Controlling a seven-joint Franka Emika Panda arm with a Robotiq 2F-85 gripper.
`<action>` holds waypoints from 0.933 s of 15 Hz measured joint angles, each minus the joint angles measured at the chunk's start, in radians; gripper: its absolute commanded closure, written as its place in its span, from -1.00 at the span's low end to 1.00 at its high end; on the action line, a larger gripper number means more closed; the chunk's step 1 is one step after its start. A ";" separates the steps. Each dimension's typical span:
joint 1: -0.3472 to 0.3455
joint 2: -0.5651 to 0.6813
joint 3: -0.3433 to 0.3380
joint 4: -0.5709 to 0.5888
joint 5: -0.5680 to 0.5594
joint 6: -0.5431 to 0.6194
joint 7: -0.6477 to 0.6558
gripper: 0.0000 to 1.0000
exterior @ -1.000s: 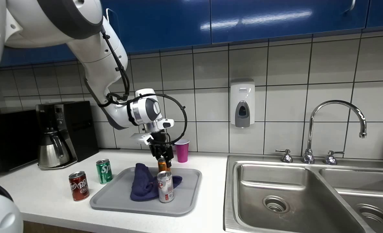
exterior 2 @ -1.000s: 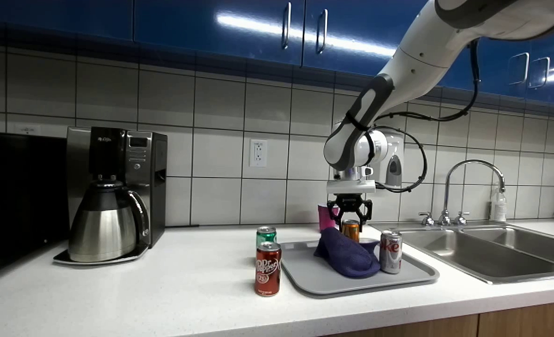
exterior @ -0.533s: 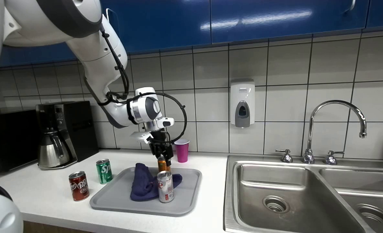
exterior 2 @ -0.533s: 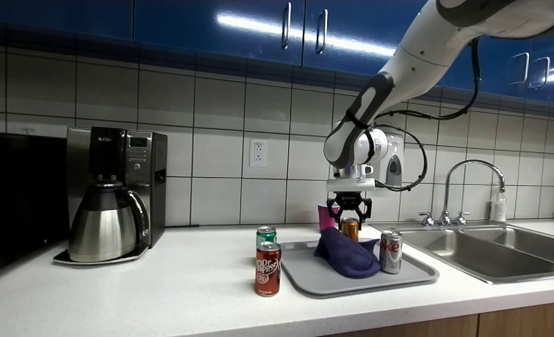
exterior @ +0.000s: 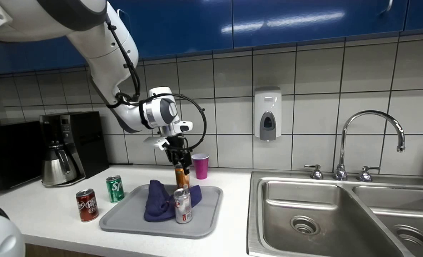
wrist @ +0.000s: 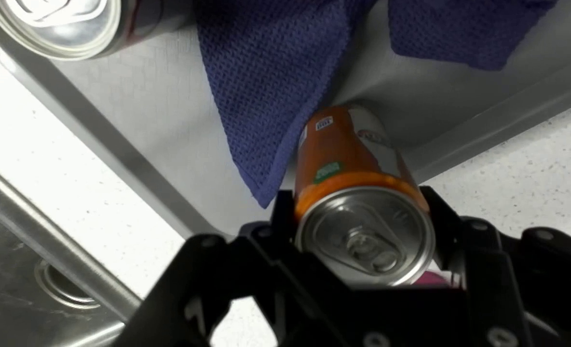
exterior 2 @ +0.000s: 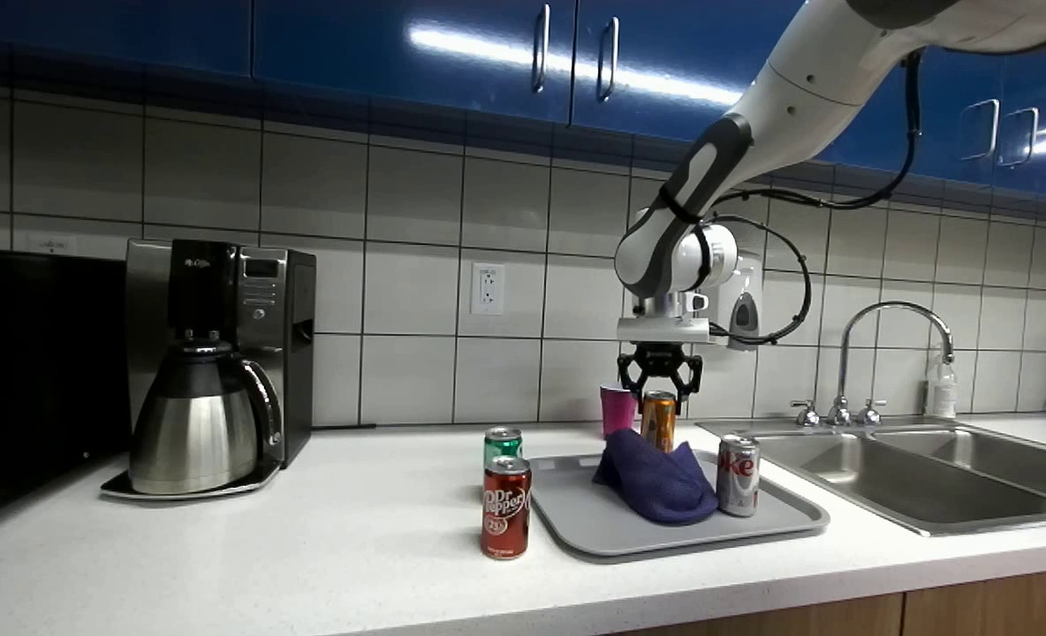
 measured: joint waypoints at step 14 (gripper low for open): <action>-0.026 -0.070 -0.045 -0.041 0.000 0.000 0.000 0.21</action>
